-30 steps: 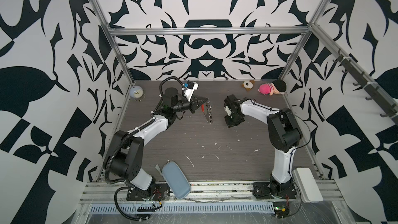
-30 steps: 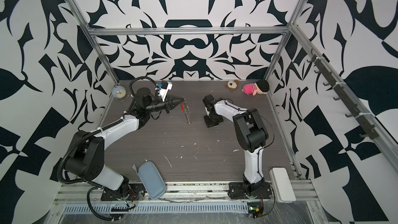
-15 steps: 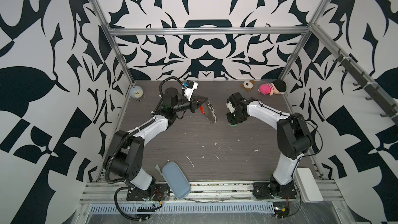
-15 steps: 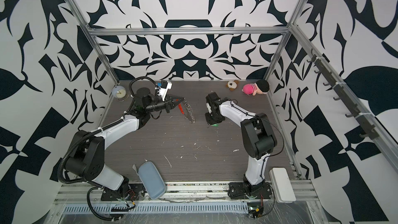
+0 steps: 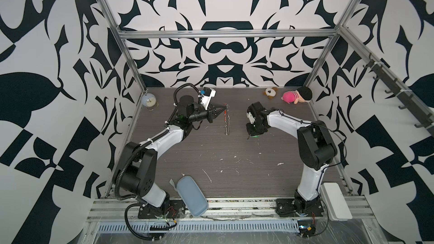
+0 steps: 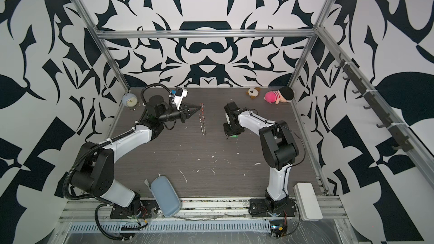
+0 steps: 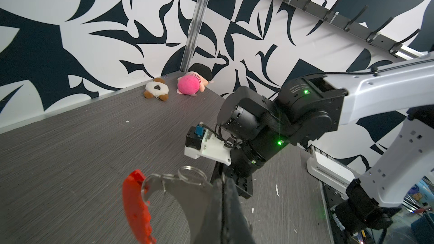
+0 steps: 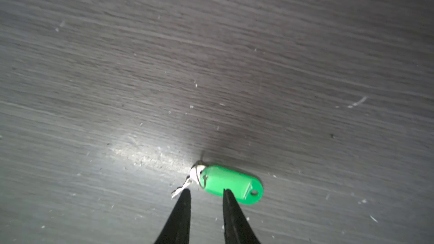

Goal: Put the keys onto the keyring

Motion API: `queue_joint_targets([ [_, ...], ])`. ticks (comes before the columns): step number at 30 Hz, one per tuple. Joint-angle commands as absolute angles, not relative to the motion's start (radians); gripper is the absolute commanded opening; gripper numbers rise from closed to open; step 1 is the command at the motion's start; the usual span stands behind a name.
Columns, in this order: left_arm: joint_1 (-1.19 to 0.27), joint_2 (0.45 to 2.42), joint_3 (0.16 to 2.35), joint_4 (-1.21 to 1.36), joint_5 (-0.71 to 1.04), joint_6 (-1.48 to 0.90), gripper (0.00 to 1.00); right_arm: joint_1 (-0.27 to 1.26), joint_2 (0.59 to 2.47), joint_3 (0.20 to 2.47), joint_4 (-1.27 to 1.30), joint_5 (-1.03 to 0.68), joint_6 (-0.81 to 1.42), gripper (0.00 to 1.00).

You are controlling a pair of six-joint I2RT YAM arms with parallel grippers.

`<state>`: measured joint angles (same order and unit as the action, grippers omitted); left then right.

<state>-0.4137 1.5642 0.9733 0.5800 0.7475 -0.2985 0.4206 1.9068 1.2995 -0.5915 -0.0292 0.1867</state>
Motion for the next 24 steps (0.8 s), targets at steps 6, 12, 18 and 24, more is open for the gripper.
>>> queue_joint_targets([
  [6,-0.416,1.544,0.988,0.612,0.751,-0.302,0.0,0.423,1.925,1.337,-0.565,-0.031,0.12,0.22],
  [12,-0.417,1.541,0.991,0.606,0.752,-0.301,0.0,0.423,1.943,1.35,-0.569,-0.028,0.105,0.22],
  [18,-0.417,1.539,0.99,0.605,0.752,-0.301,0.0,0.423,1.954,1.353,-0.572,-0.026,0.097,0.18],
  [24,-0.417,1.534,0.989,0.6,0.752,-0.296,0.0,0.423,1.957,1.352,-0.571,-0.012,0.089,0.01],
])
